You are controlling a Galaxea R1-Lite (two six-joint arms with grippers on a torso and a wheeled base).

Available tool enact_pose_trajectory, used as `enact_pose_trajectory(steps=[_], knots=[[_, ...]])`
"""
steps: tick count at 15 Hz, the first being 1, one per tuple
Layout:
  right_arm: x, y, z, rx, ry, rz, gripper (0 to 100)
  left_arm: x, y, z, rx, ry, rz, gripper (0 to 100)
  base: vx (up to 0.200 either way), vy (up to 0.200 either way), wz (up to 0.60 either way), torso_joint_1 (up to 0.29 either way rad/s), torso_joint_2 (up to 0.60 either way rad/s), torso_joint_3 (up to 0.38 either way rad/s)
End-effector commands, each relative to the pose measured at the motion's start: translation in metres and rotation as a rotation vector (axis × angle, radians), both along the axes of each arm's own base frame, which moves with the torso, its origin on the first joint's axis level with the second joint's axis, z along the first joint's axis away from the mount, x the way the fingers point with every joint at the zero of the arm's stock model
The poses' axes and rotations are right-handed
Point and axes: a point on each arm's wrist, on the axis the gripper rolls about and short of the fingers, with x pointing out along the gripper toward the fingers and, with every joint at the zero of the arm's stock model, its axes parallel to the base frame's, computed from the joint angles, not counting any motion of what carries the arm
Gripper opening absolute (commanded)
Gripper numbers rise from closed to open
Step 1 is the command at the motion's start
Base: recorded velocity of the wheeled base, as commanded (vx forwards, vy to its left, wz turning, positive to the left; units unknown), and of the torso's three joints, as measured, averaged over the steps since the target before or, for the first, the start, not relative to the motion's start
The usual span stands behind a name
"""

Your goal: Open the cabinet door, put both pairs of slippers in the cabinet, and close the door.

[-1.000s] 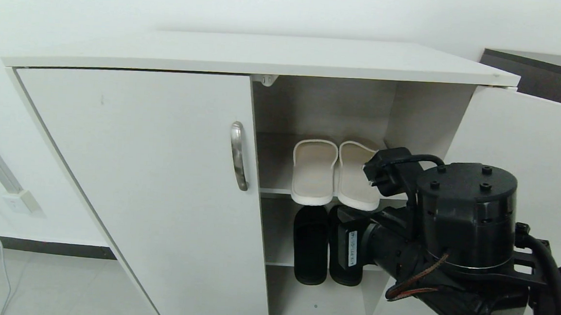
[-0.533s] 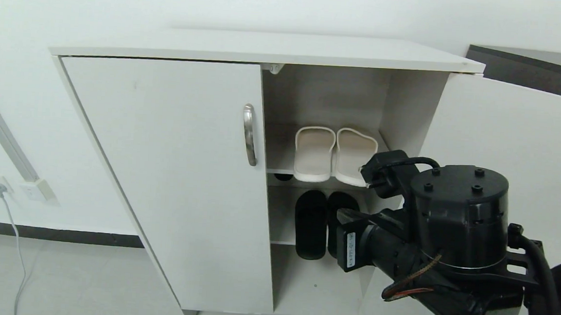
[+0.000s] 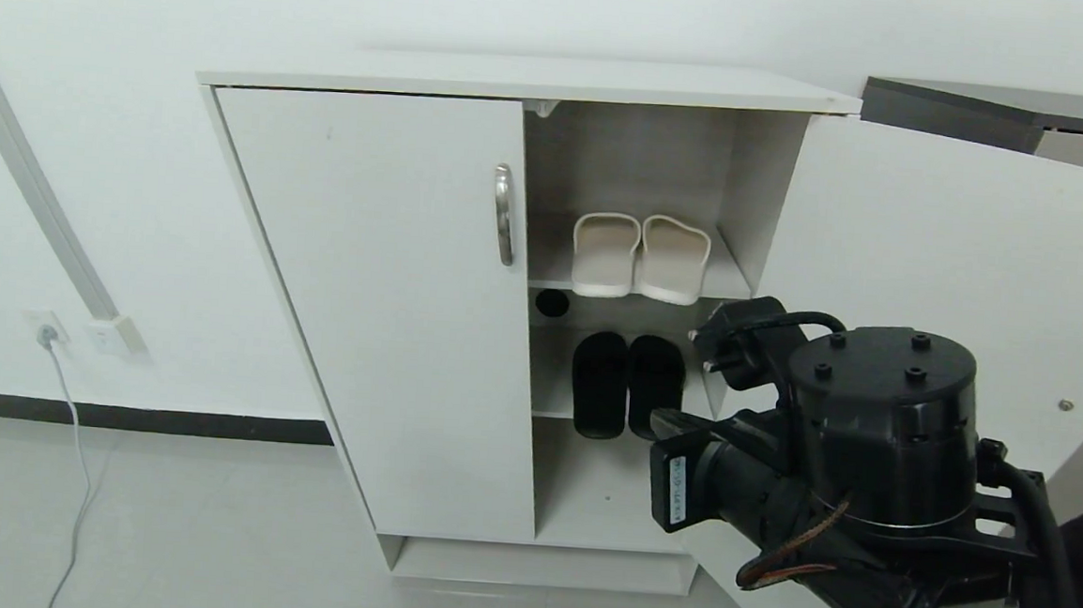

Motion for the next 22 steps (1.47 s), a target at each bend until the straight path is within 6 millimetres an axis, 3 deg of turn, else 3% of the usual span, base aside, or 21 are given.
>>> enact_pose_trajectory(steps=[1,4,11,22], knots=[[0.001,0.001,-0.003,-0.009,0.006,-0.003,0,0.000,0.000,0.000,0.000,0.001,0.000,0,-0.200,0.000,0.00,-0.002,0.00,0.002],[0.008,-0.003,-0.010,-0.016,0.012,-0.021,0,0.000,0.000,0.000,0.000,0.001,0.000,0,-0.200,0.000,0.00,0.002,0.00,0.004],[0.016,-0.002,-0.026,-0.057,0.003,-0.029,0,0.000,0.000,0.000,0.000,0.001,0.000,0,0.000,0.000,0.00,0.000,0.00,0.000],[0.019,-0.004,-0.028,-0.064,0.006,-0.039,0,0.000,0.000,0.000,0.000,0.001,0.000,0,0.000,0.000,0.00,0.000,0.00,0.000]])
